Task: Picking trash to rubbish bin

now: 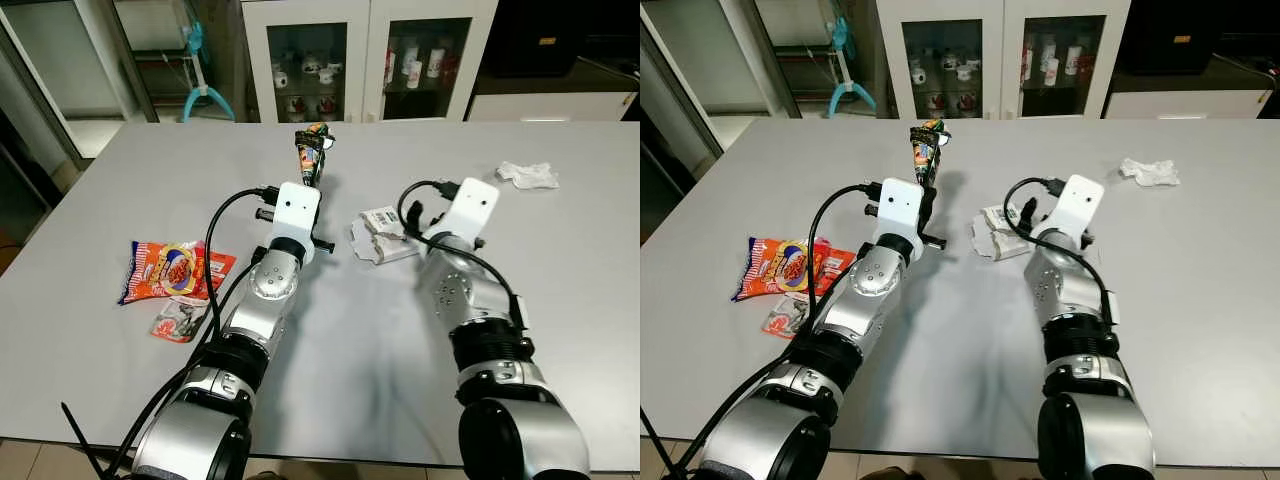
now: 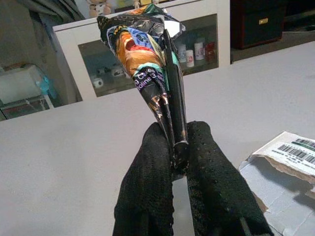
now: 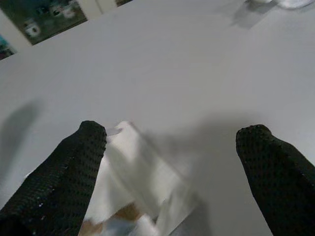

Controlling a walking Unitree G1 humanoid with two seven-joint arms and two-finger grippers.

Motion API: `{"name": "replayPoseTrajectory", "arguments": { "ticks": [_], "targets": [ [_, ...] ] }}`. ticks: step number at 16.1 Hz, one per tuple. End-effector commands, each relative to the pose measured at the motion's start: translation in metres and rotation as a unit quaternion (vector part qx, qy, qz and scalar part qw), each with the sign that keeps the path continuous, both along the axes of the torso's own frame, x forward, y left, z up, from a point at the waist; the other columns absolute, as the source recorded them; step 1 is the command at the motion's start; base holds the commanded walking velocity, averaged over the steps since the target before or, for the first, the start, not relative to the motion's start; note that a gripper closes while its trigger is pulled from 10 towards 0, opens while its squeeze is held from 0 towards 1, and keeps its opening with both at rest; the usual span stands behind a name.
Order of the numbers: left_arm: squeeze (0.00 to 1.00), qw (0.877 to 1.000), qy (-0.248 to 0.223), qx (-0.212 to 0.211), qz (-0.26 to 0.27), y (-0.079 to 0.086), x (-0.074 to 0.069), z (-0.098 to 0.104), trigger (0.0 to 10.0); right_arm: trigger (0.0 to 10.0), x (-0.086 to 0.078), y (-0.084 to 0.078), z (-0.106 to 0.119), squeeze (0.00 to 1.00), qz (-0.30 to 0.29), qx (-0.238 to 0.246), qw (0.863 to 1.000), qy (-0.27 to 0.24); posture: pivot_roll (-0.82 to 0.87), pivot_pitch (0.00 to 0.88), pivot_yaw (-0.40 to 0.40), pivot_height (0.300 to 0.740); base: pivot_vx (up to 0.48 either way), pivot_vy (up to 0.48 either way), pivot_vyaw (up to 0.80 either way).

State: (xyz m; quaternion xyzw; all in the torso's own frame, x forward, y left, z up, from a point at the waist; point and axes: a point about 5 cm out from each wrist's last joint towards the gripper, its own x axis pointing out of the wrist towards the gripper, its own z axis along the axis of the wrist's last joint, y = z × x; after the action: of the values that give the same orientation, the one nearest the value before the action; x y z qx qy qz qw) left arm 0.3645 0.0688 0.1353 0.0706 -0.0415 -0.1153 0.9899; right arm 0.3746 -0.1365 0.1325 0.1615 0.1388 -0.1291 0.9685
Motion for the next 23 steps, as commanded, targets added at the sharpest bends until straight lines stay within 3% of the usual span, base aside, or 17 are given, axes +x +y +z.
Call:
{"name": "replayPoseTrajectory", "arguments": {
  "ticks": [1,11,17,18,23],
  "targets": [
    [0.00,1.000,0.009,-0.005,0.011,0.005,-0.001,-0.005,10.0,10.0,0.002,0.007,0.000,0.00,0.013,0.004,1.000,0.008,0.00,0.000,0.049,0.740,0.000,0.000,0.00],
    [0.00,1.000,0.007,-0.008,0.015,0.004,-0.001,-0.004,10.0,10.0,-0.001,0.007,-0.024,0.00,0.022,0.021,0.998,0.057,0.00,0.000,0.037,0.740,0.000,0.000,0.00],
    [0.00,1.000,0.007,-0.010,0.016,0.003,-0.001,-0.003,10.0,10.0,-0.006,0.014,-0.038,0.00,0.057,0.035,0.995,0.074,0.00,0.000,0.033,0.740,0.000,0.000,0.00],
    [0.00,1.000,0.008,-0.010,0.018,0.004,-0.001,-0.004,10.0,0.0,-0.008,0.014,-0.043,0.00,0.058,0.038,0.994,0.080,0.00,0.000,0.031,0.740,0.000,0.000,0.00],
    [0.00,1.000,0.010,-0.010,0.018,0.004,0.000,-0.004,10.0,0.0,-0.012,0.015,-0.049,0.00,0.067,0.044,0.993,0.084,0.00,0.000,0.034,0.740,0.000,0.000,0.00]
  ]
}}
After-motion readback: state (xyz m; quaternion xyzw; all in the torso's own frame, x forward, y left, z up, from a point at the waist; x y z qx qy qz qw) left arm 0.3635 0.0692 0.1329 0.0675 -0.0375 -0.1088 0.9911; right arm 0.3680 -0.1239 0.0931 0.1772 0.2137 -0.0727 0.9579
